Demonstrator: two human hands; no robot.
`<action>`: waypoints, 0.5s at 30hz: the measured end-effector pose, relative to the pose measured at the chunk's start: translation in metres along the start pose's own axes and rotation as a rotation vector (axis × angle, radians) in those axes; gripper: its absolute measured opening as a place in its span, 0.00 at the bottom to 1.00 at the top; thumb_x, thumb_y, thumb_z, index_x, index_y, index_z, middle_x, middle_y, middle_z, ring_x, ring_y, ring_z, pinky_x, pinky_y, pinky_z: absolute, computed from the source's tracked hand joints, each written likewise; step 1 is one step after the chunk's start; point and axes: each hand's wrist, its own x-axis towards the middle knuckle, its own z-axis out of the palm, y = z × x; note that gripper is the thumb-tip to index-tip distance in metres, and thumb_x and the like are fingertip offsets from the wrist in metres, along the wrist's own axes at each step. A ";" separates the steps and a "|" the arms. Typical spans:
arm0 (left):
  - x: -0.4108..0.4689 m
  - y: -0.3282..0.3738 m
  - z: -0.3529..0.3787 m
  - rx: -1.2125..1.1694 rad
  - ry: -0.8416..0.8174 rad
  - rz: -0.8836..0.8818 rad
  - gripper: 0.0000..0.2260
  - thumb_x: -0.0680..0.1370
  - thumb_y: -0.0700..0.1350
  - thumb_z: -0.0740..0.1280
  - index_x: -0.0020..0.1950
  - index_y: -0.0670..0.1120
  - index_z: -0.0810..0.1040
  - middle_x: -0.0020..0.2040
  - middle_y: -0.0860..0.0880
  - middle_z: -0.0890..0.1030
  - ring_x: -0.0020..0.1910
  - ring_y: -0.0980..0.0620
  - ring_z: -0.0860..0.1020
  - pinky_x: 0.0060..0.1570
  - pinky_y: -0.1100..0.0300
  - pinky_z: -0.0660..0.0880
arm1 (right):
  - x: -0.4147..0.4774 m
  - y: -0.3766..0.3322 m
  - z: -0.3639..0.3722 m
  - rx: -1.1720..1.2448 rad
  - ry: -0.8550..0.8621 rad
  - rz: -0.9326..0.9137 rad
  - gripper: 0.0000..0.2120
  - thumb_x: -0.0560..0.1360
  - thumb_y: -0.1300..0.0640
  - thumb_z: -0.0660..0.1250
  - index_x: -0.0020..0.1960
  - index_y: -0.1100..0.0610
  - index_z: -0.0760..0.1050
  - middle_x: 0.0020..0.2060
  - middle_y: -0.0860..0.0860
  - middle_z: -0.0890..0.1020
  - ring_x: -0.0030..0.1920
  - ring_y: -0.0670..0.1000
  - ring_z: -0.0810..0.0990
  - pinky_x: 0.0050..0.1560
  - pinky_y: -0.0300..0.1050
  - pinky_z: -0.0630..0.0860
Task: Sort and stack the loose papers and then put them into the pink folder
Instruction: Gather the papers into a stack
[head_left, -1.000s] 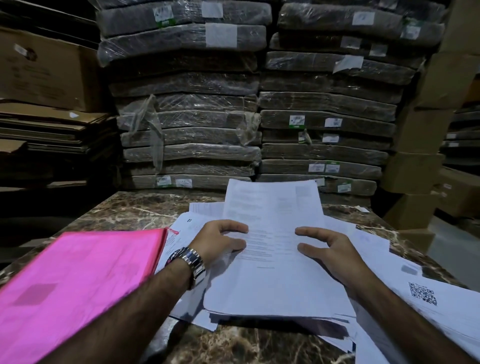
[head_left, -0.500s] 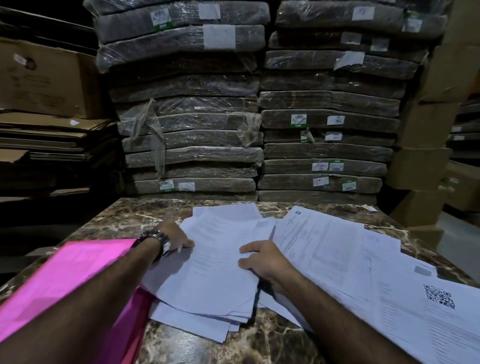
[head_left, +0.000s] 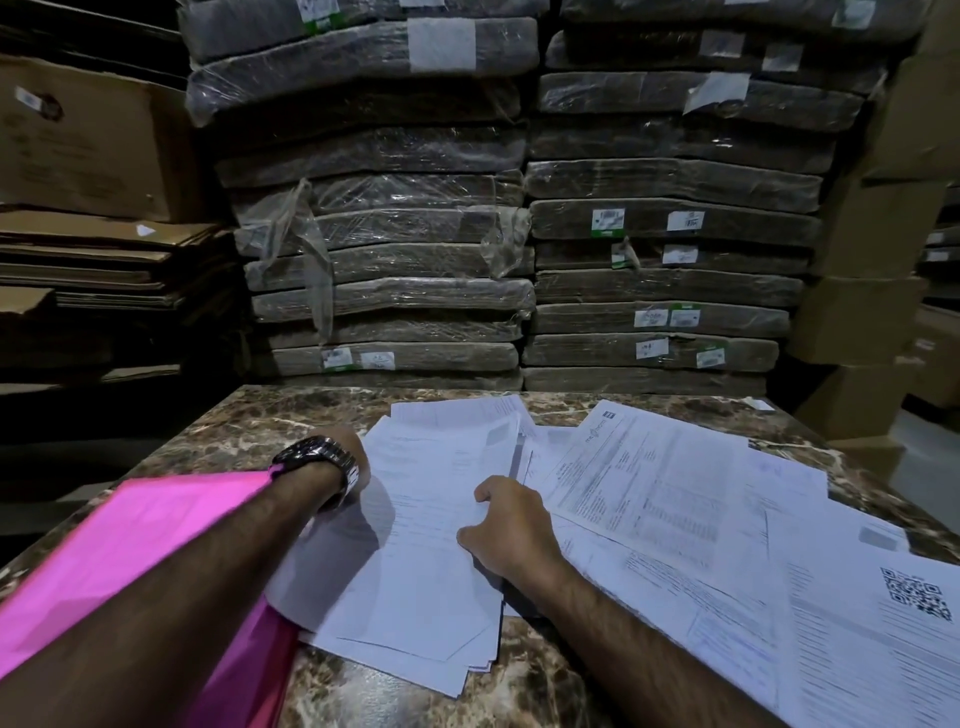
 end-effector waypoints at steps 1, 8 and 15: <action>-0.001 0.001 -0.001 0.021 -0.016 -0.002 0.06 0.69 0.40 0.70 0.45 0.45 0.82 0.46 0.49 0.83 0.47 0.51 0.81 0.37 0.63 0.77 | -0.001 0.000 0.001 -0.003 0.009 -0.009 0.14 0.72 0.61 0.69 0.56 0.60 0.75 0.54 0.53 0.79 0.53 0.54 0.78 0.53 0.51 0.79; 0.016 0.000 0.000 -0.307 -0.020 0.041 0.24 0.66 0.58 0.74 0.52 0.40 0.80 0.49 0.45 0.82 0.46 0.47 0.80 0.39 0.60 0.73 | -0.002 0.000 0.000 0.005 0.019 -0.006 0.14 0.72 0.61 0.70 0.57 0.61 0.75 0.54 0.54 0.80 0.52 0.55 0.79 0.52 0.50 0.80; 0.021 0.000 0.005 -0.290 -0.014 0.068 0.24 0.67 0.59 0.74 0.50 0.40 0.81 0.50 0.44 0.83 0.49 0.47 0.81 0.41 0.59 0.75 | 0.004 0.000 -0.007 -0.014 -0.020 0.084 0.22 0.69 0.56 0.73 0.60 0.58 0.72 0.58 0.54 0.75 0.58 0.56 0.76 0.55 0.49 0.78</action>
